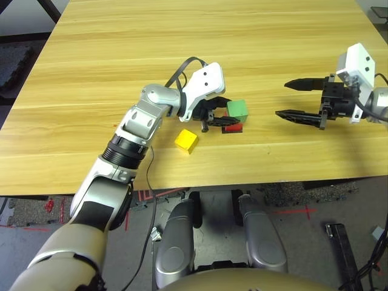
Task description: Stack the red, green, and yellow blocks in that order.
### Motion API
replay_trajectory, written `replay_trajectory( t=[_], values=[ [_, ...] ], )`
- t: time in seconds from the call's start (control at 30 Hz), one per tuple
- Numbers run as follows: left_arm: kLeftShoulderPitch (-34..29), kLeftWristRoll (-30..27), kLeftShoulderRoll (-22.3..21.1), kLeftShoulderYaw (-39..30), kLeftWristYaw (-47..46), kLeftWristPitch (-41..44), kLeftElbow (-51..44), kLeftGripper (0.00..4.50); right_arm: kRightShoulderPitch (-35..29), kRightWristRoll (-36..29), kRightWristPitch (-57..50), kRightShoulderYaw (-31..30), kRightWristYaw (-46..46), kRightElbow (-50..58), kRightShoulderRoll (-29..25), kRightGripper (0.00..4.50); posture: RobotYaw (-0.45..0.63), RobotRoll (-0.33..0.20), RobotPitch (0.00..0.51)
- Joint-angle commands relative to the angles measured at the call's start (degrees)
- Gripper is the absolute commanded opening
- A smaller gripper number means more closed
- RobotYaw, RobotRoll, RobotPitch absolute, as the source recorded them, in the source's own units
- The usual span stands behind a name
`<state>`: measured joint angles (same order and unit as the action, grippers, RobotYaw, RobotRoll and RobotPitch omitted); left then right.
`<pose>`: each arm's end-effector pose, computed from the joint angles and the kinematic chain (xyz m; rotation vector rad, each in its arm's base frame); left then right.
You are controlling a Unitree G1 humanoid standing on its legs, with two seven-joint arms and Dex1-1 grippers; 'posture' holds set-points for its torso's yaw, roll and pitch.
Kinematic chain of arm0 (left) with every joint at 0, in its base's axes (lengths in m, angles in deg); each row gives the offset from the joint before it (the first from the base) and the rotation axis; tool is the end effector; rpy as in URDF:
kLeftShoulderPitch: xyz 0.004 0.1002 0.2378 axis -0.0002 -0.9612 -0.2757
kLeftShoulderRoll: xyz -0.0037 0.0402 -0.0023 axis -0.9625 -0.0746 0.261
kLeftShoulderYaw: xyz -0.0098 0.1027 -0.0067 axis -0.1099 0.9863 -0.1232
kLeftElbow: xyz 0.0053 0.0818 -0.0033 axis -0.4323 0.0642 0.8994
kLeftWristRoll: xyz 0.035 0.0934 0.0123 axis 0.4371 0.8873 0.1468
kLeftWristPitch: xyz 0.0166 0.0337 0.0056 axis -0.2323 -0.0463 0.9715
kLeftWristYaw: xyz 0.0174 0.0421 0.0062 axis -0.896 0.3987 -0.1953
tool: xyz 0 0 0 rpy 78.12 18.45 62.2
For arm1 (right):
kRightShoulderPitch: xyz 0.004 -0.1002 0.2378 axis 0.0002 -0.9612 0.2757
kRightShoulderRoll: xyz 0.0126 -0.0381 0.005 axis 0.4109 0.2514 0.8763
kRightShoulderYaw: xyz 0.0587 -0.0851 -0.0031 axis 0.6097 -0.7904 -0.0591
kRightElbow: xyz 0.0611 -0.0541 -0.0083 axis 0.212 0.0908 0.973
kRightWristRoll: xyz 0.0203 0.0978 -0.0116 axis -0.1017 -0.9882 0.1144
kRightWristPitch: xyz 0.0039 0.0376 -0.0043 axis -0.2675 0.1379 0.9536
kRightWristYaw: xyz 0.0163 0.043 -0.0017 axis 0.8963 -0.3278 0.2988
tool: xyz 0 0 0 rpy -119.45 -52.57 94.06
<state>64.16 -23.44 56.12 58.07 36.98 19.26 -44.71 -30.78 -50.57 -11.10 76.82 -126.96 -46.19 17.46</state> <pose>0.3174 0.1371 0.2091 0.5370 0.0823 -1.3261 0.2751 -0.2624 0.2344 -0.4247 0.0747 1.0904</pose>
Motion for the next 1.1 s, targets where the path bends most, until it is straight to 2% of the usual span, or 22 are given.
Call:
replay_trajectory(
  t=[0.03, 0.17, 0.4, 0.43, 0.6, 0.73, 0.83, 1.1],
  values=[
    [-0.6, 0.4, 0.1, 0.1, 0.3, -0.5, 0.0, 2.03, 0.1, 0.1, 0.5, -0.9, -0.2, 0.0, 0.2, 4.50, 0.16, 0.054, 0.286],
    [-0.7, 0.2, 0.0, 0.3, 0.6, 0.7, -0.3, 2.03, 0.4, 0.3, 0.8, -1.2, -0.2, -0.3, 0.4, 4.50, 0.17, 0.054, 0.284],
    [-0.8, 0.7, -0.5, 0.0, -0.1, 2.2, -0.5, 4.30, 0.7, 0.1, 0.9, -1.5, -0.4, -0.5, 0.5, 4.50, 0.17, 0.054, 0.283],
    [-0.7, 0.7, -0.7, 0.0, 0.0, 2.3, -0.5, 4.49, 0.8, 0.1, 0.9, -1.6, -0.4, -0.6, 0.6, 4.50, 0.17, 0.055, 0.283],
    [-1.0, 0.0, -3.8, -0.8, 1.8, 2.8, -2.2, 4.49, 1.3, 0.1, 1.0, -1.8, -0.5, -1.0, 0.6, 4.50, 0.18, 0.058, 0.285],
    [-2.8, -0.9, -9.2, -2.1, 5.4, 1.9, -5.2, 4.49, 1.2, 0.1, 1.1, -1.7, -0.6, -1.3, 0.5, 4.50, 0.18, 0.061, 0.287],
    [-3.6, -2.2, -11.3, -4.4, 6.8, 1.1, -5.3, 4.49, 1.0, 0.1, 1.2, -1.8, -0.4, -1.5, 0.6, 4.50, 0.18, 0.064, 0.288],
    [-5.7, -7.3, -12.9, -12.1, 14.9, -13.9, 2.6, 4.49, 0.5, 0.2, 1.6, -2.0, 0.0, -1.8, 1.4, 4.50, 0.19, 0.069, 0.291]
  ],
)
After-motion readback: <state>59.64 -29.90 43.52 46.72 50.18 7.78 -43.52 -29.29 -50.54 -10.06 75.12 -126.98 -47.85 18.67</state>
